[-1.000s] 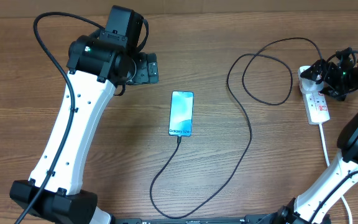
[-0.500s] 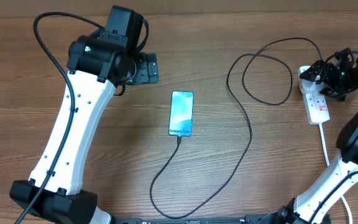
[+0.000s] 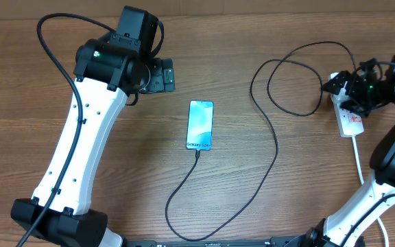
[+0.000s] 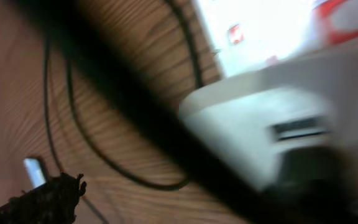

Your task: Plug charger to phone and switch on socket

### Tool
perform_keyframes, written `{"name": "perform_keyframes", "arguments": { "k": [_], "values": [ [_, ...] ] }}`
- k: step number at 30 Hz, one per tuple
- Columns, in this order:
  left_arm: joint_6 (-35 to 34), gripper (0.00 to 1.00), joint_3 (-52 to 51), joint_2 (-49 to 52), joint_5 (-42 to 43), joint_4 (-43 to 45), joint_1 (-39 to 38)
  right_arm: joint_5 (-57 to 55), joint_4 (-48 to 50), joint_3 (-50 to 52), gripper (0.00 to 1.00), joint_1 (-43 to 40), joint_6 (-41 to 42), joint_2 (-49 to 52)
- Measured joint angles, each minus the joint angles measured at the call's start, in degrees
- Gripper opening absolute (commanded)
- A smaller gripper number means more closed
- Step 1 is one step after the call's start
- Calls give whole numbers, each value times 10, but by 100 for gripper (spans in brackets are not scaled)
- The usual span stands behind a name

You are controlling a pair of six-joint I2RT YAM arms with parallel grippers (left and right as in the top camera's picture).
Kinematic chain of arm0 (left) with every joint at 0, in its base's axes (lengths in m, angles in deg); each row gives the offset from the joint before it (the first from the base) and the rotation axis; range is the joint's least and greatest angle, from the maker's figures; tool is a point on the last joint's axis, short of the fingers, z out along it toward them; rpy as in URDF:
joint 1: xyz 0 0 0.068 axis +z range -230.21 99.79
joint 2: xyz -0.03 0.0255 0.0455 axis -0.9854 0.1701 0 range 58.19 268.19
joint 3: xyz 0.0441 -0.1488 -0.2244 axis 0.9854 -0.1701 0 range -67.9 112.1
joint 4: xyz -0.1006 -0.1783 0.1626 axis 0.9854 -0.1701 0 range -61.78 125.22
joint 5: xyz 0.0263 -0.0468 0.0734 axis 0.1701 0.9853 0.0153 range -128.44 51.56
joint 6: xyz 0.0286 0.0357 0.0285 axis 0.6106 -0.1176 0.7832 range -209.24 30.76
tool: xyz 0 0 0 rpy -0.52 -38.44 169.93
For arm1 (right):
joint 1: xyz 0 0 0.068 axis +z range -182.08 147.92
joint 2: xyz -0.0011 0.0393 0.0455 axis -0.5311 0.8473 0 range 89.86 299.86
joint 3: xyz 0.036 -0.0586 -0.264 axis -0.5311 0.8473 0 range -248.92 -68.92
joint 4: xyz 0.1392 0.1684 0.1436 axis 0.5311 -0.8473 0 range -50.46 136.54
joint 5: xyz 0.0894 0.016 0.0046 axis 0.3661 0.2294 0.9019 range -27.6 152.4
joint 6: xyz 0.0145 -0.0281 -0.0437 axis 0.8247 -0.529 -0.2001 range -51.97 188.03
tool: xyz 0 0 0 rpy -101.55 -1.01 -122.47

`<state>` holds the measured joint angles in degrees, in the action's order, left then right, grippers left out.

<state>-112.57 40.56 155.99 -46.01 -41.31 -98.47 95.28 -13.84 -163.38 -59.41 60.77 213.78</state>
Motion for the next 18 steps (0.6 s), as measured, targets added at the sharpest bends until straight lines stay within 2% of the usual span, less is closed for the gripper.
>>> {"name": "perform_keyframes", "arguments": {
  "k": [5, 18],
  "values": [
    [0, 100, 0, 0, 0, 0, 0, 38, 4, 23, 100, 13, -2, 13],
    [0, 100, 0, 0, 0, 0, 0, 35, 1, 30, 100, 2, 9, 0]
  ]
}}
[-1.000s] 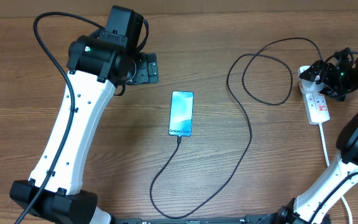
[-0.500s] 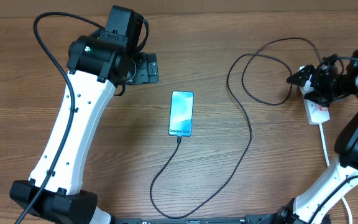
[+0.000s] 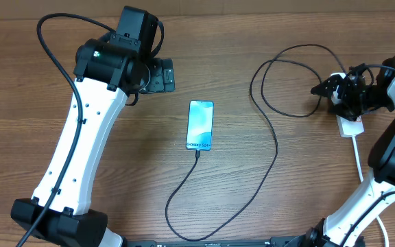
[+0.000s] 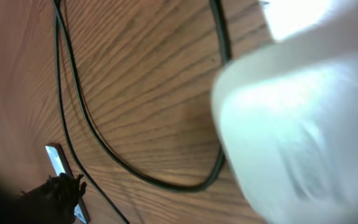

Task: Plug charger to phone and switch on socket
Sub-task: 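Lift the right gripper up and away from the power strip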

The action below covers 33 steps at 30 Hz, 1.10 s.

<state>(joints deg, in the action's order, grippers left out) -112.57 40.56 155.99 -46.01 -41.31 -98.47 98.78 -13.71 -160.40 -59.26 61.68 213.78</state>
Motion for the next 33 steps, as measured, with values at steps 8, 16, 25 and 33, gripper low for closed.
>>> {"name": "perform_keyframes", "arguments": {
  "k": [8, 16, 25, 33],
  "values": [
    [0, 100, 0, 0, 0, 0, 0, -83, -12, 9, 100, -30, 35, -87],
    [0, 100, 0, 0, 0, 0, 0, -182, -43, 9, 100, -17, 106, -267],
    [0, 100, 0, 0, 0, 0, 0, -251, -54, 9, 100, 43, 157, -470],
    [0, 100, 0, 0, 0, 0, 0, -264, -55, 9, 100, 45, 164, -510]
  ]
}}
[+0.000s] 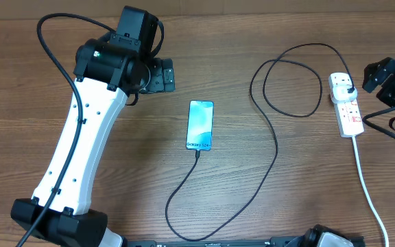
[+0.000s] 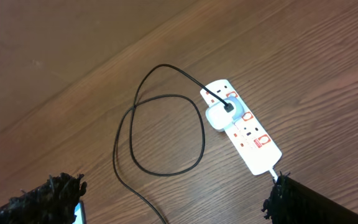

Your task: Plug charger to phone and switch on socket

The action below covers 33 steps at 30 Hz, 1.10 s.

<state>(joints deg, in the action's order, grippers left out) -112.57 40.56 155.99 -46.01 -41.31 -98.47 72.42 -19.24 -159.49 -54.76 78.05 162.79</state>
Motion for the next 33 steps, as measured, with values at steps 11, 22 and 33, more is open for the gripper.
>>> {"name": "perform_keyframes", "arguments": {
  "k": [11, 22, 33],
  "values": [
    [0, 99, 0, 0, 0, 0, 0, 0, -1, 0, 100, 0, 3, 8],
    [0, 100, 0, 0, 0, 0, 0, 0, -1, 0, 100, 0, 3, 8],
    [0, 100, 0, 0, 0, 0, 0, 0, -2, 0, 100, 0, 3, 8]
  ]
}}
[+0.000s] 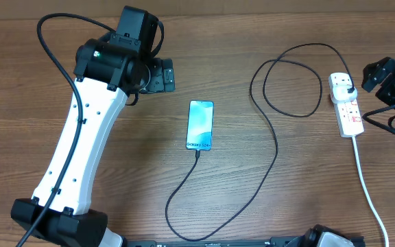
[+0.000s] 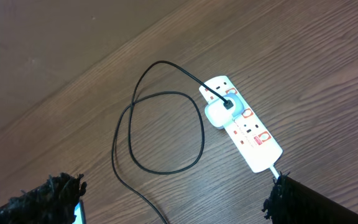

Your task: Plug charger to phone and switch on socket

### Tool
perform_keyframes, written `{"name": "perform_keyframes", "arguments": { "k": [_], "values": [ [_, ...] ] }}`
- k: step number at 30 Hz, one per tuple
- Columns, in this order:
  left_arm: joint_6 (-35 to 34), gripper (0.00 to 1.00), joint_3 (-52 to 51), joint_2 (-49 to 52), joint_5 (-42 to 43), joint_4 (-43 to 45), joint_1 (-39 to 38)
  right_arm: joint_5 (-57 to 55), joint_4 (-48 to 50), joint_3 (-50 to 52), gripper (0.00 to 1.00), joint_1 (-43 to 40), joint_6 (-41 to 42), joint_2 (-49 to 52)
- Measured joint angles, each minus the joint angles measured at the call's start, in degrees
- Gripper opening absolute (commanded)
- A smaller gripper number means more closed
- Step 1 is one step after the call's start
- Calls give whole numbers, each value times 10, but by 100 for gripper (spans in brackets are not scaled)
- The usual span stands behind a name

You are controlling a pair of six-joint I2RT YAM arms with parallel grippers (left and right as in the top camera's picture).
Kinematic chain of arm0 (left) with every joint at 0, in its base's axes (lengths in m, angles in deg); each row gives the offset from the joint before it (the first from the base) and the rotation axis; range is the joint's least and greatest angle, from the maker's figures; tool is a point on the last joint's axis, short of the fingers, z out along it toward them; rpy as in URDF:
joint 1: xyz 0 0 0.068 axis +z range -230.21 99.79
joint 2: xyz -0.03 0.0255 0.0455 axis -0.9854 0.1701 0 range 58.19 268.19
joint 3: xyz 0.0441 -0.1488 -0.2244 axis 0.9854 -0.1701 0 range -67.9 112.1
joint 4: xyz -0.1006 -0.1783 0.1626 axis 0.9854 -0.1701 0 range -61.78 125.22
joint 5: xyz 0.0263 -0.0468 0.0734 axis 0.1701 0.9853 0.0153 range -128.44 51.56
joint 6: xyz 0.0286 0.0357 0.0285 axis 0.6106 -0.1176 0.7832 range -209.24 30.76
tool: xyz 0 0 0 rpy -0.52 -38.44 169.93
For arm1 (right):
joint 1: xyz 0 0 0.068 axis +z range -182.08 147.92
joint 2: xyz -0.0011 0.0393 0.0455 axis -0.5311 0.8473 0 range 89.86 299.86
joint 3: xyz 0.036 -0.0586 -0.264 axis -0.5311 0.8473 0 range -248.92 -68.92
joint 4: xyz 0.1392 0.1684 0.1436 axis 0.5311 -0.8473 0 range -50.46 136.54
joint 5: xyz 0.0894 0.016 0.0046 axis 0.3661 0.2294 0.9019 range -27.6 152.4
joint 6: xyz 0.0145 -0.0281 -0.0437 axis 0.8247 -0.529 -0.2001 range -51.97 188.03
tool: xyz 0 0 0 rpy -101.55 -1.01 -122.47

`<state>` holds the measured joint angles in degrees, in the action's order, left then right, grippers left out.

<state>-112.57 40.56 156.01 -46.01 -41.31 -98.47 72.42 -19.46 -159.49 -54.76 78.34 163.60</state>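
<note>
The phone (image 1: pixel 199 125) lies face up in the middle of the table with its screen lit. A black cable (image 1: pixel 274 147) runs from its near end in loops to the white charger (image 2: pixel 219 114). The charger sits in the white power strip (image 2: pixel 241 124), whose red switches are too small to read. My right gripper (image 2: pixel 176 205) is open, its fingers (image 2: pixel 48 199) spread wide, and stands back to the right of the strip (image 1: pixel 345 103). My left gripper (image 1: pixel 160 75) rests far left of the phone, holding nothing that I can see.
The strip's white lead (image 1: pixel 365 185) runs toward the table's near right edge. The left arm (image 1: pixel 81 137) crosses the left side of the table. Bare wood lies between the cable loops and the strip.
Hardly anything has changed. My right gripper is still open and back from the power strip, and its view has shifted very slightly. The left arm, phone and cable lie as before.
My right gripper was first down on the power strip, the charger filling its view. A moment later it was still at the strip's far end. Then it was drawn back to the right, open, with the whole strip in view. The phone stayed lit throughout.
</note>
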Motion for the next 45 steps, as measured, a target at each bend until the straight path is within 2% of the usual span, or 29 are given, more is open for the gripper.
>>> {"name": "perform_keyframes", "arguments": {
  "k": [25, 33, 39, 42, 45],
  "values": [
    [0, 100, 0, 0, 0, 5, 0, 0, 0, 0, 100, 0, 0, 0],
    [0, 100, -13, -11, -7, 105, -13, 0, 0, 0, 100, 0, 0, 0],
    [0, 100, -49, -79, -19, 147, -24, 0, 0, 0, 100, 0, 0, 0],
    [0, 100, -86, -126, -24, 203, -24, 0, 0, 0, 100, 0, 0, 0],
    [2, 100, -152, -180, -30, 304, -24, 0, 0, 0, 100, 0, 0, 0]
  ]
}}
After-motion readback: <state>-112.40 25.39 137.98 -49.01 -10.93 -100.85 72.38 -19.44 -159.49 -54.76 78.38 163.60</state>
